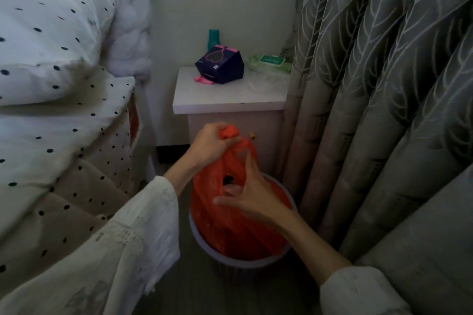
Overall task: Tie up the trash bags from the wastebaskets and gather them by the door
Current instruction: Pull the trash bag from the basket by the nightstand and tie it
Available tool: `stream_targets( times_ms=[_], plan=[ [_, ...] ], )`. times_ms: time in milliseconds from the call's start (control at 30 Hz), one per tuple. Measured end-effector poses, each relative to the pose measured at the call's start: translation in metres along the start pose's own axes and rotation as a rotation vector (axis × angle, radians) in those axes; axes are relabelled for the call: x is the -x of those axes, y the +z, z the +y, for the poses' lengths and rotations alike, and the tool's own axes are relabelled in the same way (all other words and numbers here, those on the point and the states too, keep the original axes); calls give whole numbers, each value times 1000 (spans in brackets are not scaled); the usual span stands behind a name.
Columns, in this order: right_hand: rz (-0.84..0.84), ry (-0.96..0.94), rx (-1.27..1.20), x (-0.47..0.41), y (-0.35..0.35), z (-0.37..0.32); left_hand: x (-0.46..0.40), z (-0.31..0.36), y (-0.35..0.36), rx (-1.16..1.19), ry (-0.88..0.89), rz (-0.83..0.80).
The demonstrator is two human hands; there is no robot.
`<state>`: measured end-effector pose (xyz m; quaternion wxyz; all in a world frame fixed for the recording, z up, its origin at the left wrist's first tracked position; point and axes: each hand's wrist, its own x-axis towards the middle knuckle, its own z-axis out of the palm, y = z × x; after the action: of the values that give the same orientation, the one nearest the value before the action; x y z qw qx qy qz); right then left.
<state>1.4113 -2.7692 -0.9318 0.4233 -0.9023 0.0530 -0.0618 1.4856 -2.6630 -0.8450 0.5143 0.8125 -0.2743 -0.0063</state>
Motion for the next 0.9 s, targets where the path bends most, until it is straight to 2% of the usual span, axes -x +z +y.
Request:
stream_targets(
  times_ms=[100, 167, 267, 400, 500, 600, 667, 767, 833, 900],
  plan=[
    [70, 35, -170, -2, 2, -5, -5, 7, 3, 313, -161, 62],
    [37, 14, -334, -8, 7, -7, -8, 11, 2, 495, -258, 87],
    [51, 23, -283, -18, 20, -9, -10, 13, 1, 624, -333, 73],
    [53, 121, -32, -18, 12, -9, -4, 11, 5, 466, -250, -28],
    [126, 151, 171, -22, -1, -8, 1, -7, -1, 373, -169, 78],
    [128, 224, 139, -31, -14, -10, 13, -44, -6, 295, -276, 208],
    [128, 260, -58, -34, -20, -13, 27, -72, -3, 98, -400, 96],
    [195, 345, -277, -35, -21, -17, 57, -105, 7, -142, -592, -229],
    [205, 378, -343, -36, -17, -18, 74, -121, 15, -14, -776, -382],
    [205, 385, -408, -30, -15, -25, 83, -122, 22, 255, -917, -395]
  ],
)
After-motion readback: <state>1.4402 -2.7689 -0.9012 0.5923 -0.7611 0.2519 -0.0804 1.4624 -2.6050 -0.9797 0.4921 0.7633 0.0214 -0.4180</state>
